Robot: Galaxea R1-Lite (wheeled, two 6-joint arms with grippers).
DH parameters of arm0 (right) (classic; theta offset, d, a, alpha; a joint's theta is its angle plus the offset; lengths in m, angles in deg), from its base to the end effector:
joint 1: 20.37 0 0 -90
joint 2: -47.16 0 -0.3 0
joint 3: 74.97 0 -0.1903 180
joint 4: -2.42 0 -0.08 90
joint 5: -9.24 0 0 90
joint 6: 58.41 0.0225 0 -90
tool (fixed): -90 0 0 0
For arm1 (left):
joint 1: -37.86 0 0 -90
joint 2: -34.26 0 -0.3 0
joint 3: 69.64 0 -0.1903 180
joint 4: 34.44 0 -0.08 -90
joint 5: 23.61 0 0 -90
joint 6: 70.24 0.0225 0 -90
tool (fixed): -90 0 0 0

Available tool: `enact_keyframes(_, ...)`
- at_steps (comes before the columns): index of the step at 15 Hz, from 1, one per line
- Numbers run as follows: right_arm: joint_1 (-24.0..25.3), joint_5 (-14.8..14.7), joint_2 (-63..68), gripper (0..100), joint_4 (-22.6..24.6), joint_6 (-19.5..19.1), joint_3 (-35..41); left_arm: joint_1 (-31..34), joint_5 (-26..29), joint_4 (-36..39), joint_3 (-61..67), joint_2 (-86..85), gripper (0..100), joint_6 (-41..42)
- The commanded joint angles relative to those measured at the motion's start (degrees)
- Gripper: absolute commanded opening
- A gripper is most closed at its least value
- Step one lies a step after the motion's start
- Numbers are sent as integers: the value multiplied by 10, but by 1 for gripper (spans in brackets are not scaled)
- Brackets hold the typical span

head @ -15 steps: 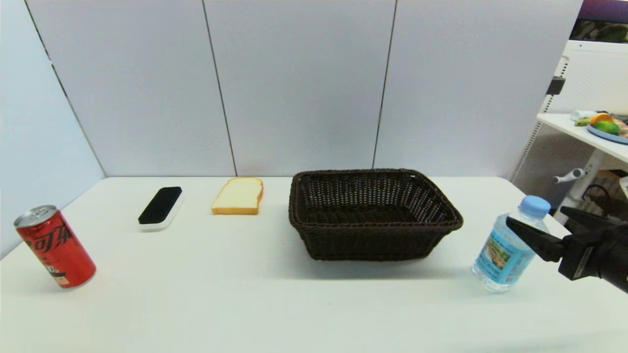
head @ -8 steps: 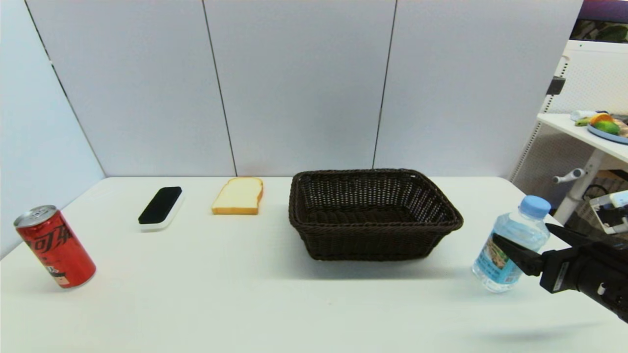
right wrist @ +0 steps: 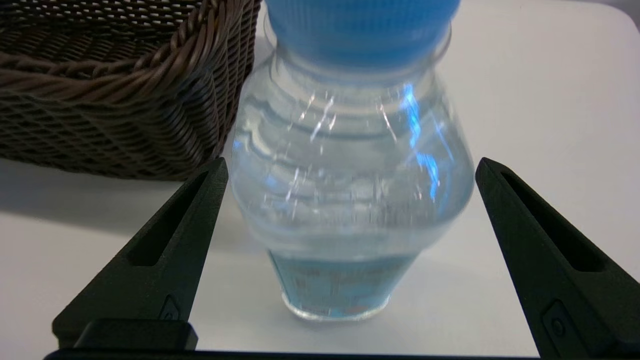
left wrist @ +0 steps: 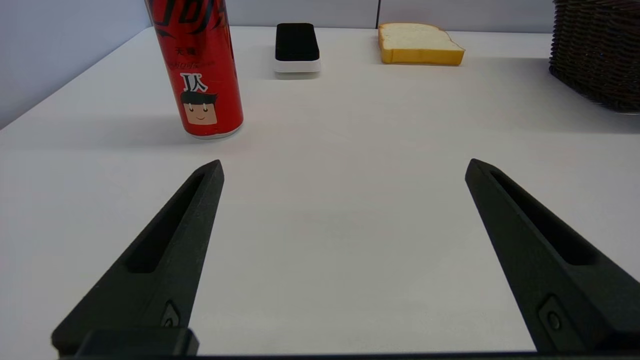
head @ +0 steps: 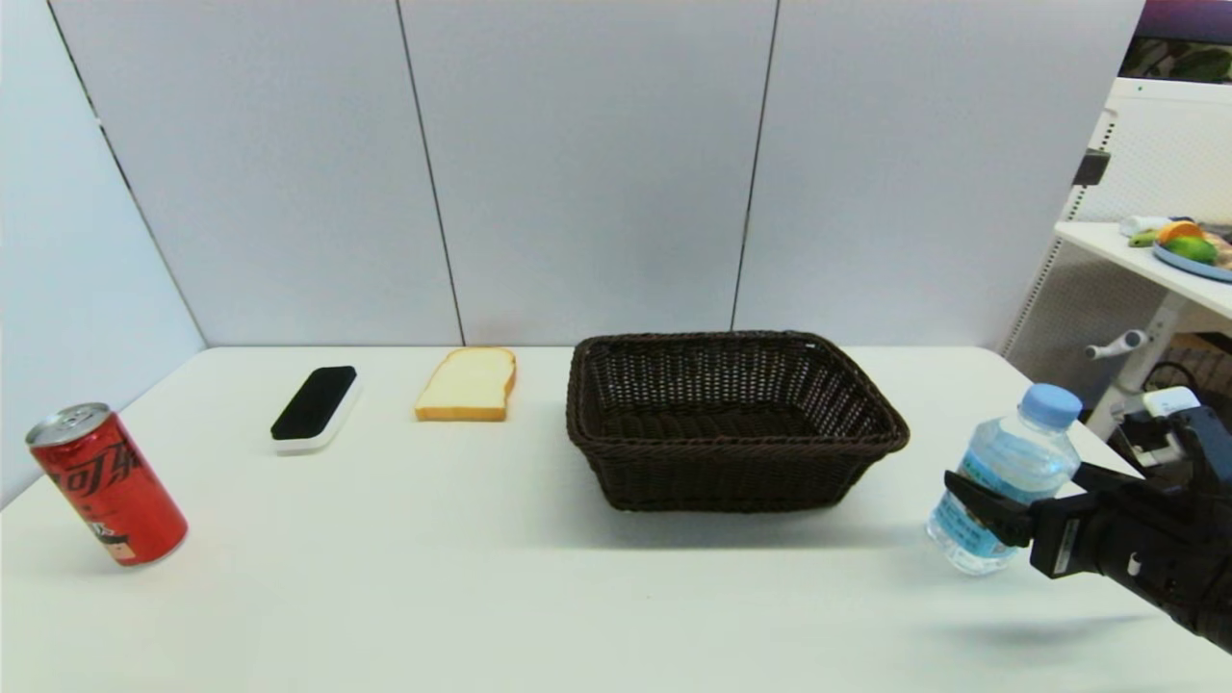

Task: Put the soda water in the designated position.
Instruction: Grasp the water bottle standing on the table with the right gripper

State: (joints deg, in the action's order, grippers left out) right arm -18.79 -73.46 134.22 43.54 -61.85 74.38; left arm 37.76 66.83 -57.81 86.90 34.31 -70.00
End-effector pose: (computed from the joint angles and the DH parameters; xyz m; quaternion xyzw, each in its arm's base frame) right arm 0.1884 0.0081 0.1141 -0.0230 0.1305 0.0807 0.9879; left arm -0.0229 -0.0001 0.0759 0.0021 -0.0004 -0.0047 1.0000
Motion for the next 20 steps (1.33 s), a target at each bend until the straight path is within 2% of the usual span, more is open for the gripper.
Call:
enact_keyframes(1, 8, 3, 7, 100, 4, -2, -15, 0, 0, 0, 0, 0, 100, 0)
enact_keyframes(6, 40, 3, 23, 100, 29, -3, -14, 0, 0, 0, 0, 0, 100, 0)
enact_keyframes(12, 40, 2, 43, 100, 34, -8, -20, 0, 0, 1, 0, 0, 100, 0)
enact_keyframes(13, 39, 2, 43, 0, 34, -8, -23, 0, 0, 0, 0, 0, 100, 0)
enact_keyframes(20, 31, 1, 49, 0, 34, -8, -29, 0, 0, 0, 0, 0, 100, 0)
